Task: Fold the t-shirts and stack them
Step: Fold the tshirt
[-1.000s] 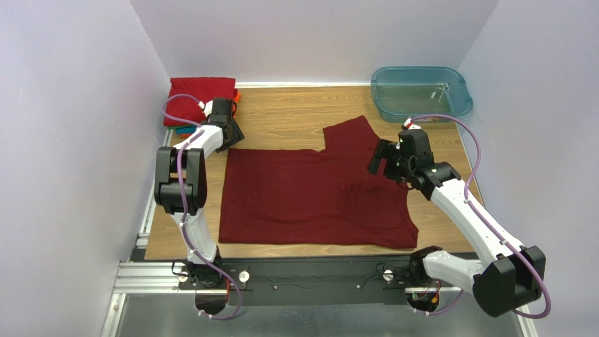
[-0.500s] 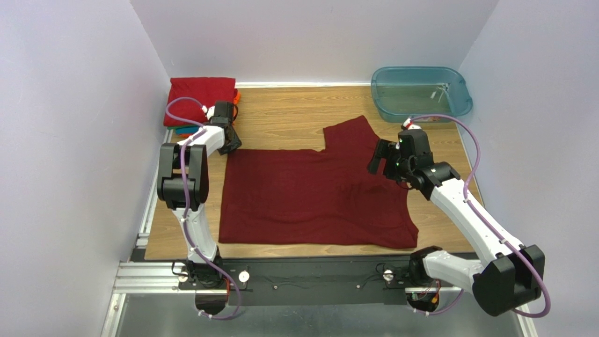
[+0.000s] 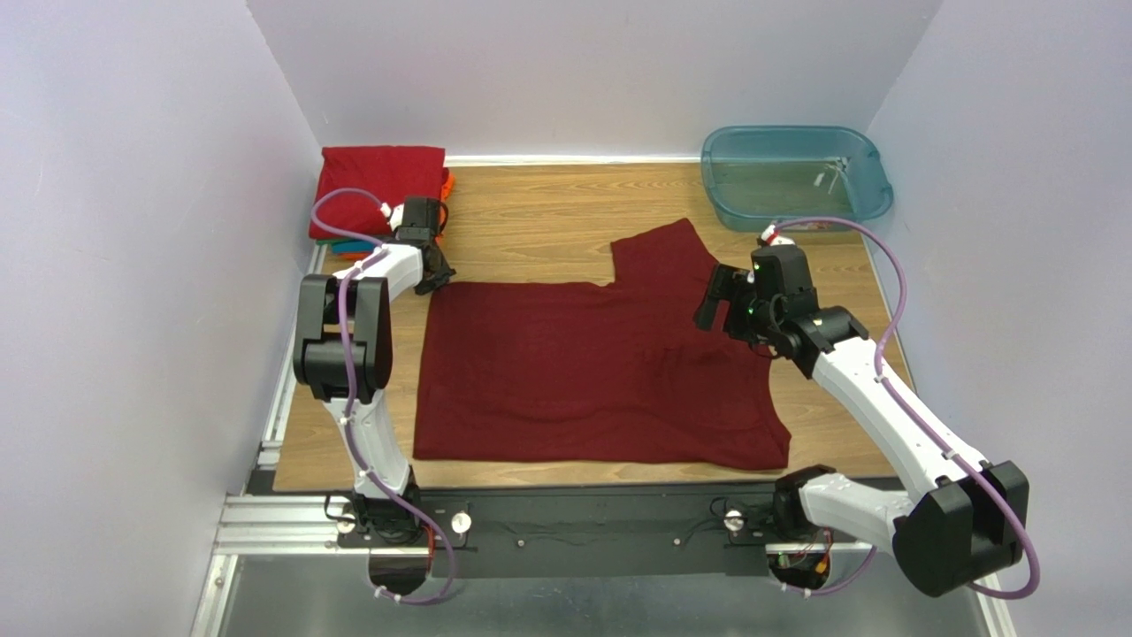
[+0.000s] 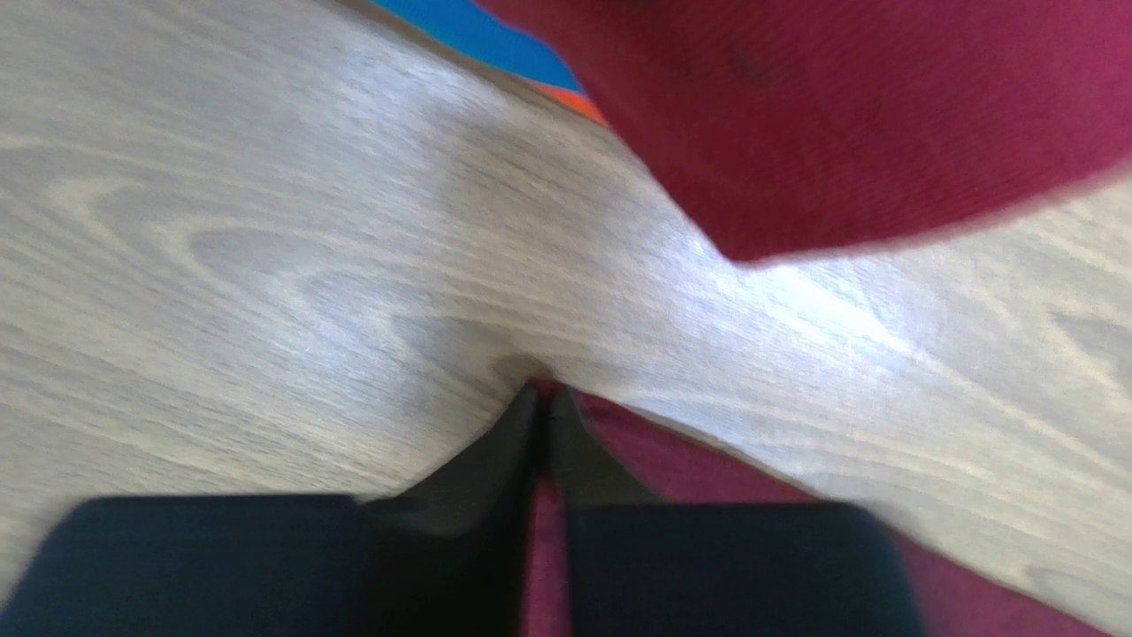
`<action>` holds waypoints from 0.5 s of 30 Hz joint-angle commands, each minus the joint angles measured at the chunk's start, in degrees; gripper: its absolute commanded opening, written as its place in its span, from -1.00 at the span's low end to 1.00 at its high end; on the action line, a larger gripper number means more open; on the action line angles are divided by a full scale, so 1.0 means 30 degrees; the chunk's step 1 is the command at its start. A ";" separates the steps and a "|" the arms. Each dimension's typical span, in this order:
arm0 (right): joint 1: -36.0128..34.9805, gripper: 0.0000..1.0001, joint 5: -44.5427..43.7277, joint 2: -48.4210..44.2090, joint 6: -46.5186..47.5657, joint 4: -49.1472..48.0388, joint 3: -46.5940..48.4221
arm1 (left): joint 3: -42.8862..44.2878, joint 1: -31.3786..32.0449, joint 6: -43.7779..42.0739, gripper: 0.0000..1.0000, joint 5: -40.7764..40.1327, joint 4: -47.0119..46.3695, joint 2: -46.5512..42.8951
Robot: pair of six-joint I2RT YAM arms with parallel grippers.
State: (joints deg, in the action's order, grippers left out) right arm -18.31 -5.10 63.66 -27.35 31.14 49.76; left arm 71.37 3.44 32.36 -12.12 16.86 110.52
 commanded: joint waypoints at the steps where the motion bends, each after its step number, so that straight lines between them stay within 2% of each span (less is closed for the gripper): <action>1: -0.0080 1.00 -0.0350 0.0196 0.0124 -0.0242 -0.0384 | -0.0881 0.0024 -0.0063 -1.00 0.1197 0.0884 -0.0131; 5: -0.0080 1.00 -0.0641 0.0284 0.0124 -0.0242 -0.0414 | -0.0939 0.0141 -0.0445 -1.00 0.1433 0.0708 -0.0539; 15: -0.0080 1.00 -0.1052 0.0547 0.0591 -0.0300 0.0054 | -0.3837 0.0376 -0.0386 -1.00 0.1227 -0.1956 -0.4696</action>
State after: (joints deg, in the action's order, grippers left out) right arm -18.33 -6.15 64.34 -27.09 30.94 49.36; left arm 62.30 4.25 32.10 -9.34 15.14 101.73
